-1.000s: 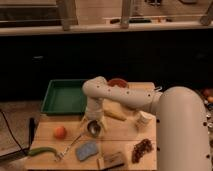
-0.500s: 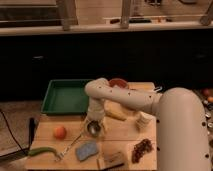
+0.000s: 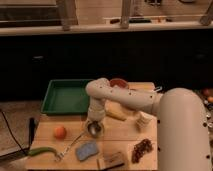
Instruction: Stack cups into tray
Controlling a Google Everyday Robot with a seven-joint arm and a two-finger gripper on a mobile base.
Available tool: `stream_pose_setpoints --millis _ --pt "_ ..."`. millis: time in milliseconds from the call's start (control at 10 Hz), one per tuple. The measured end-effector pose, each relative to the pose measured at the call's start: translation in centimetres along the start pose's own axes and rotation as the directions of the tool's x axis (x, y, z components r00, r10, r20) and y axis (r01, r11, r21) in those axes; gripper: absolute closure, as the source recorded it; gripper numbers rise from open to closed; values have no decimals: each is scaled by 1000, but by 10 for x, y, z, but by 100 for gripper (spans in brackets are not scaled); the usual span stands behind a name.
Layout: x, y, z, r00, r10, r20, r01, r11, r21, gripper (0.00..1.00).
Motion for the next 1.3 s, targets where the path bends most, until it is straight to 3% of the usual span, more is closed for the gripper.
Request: stream_pose_setpoints --millis 100,1300 --pt "1 1 -1 1000 0 0 0 1000 -1 100" --pt "3 11 -24 1000 -11 -12 11 1000 -1 100"
